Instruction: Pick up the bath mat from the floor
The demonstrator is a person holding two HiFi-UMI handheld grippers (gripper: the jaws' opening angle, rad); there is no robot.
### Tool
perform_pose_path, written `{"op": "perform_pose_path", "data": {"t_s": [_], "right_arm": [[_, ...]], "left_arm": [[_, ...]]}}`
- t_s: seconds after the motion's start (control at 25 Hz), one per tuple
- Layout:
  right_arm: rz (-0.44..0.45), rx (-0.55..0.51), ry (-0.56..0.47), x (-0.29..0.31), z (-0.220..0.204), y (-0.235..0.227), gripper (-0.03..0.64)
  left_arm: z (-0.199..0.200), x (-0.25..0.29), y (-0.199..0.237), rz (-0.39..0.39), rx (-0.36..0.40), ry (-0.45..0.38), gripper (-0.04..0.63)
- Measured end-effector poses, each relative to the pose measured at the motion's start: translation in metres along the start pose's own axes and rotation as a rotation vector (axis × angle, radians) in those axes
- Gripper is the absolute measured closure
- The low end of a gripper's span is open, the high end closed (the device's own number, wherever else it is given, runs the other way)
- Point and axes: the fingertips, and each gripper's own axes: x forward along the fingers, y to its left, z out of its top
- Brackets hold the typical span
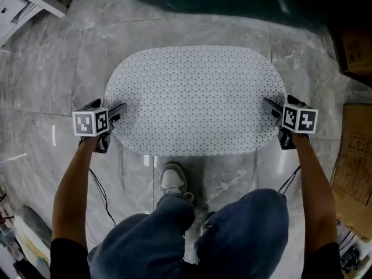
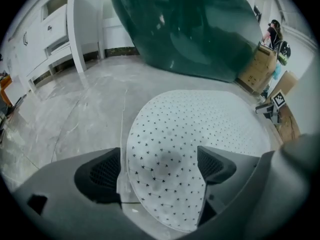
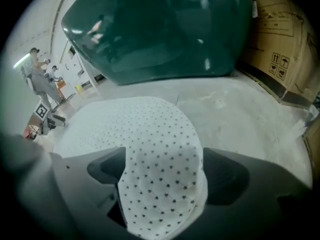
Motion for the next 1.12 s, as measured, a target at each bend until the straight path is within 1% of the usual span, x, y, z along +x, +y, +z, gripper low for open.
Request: {"op": "perform_pose_path", "data": {"t_s": [0.08, 0.2, 0.32, 0.52, 0.6, 0.64, 0.68, 0.84, 0.92, 1.0, 1.12], "right_arm": [[-0.025, -0.017, 0.026, 0.004, -0.004, -0.006, 0.113], [-0.031, -0.038, 0.062, 0.009, -0.009, -0.006, 0.103], [-0.043, -0.052, 0.083, 0.017, -0.010, 0.000, 0.094], [-0.079, -0.067, 0.115, 0.019, -0.009, 0.001, 0.095], [-0.083, -0.066, 0.116, 0.018, -0.010, 0.002, 0.100], [-0.082, -0.066, 0.114, 0.018, -0.010, 0.004, 0.107], [-0.080, -0.068, 0.113, 0.018, -0.011, 0.006, 0.137], [-0.084, -0.076, 0.107, 0.018, -0.010, 0.008, 0.153], [-0.082, -0.079, 0.106, 0.018, -0.010, 0.010, 0.167], [-0.078, -0.084, 0.102, 0.017, -0.010, 0.014, 0.184], [-0.076, -0.099, 0.089, 0.013, -0.007, 0.019, 0.227]], "left_arm": [[-0.003, 0.006, 0.002, 0.005, 0.003, 0.015, 0.107], [-0.009, 0.012, 0.006, 0.016, -0.009, 0.030, 0.094], [-0.017, 0.013, 0.012, 0.021, -0.005, 0.052, 0.089], [-0.016, 0.016, 0.012, 0.038, -0.026, 0.024, 0.087], [-0.015, 0.016, 0.010, 0.042, -0.028, 0.012, 0.101], [-0.015, 0.016, 0.010, 0.043, -0.031, 0.009, 0.108], [-0.016, 0.016, 0.009, 0.043, -0.036, 0.006, 0.119], [-0.014, 0.018, 0.007, 0.045, -0.049, -0.010, 0.161], [-0.014, 0.017, 0.008, 0.051, -0.058, -0.012, 0.172], [-0.014, 0.015, 0.009, 0.060, -0.073, -0.014, 0.184], [-0.011, 0.014, 0.011, 0.075, -0.093, -0.030, 0.216]]}}
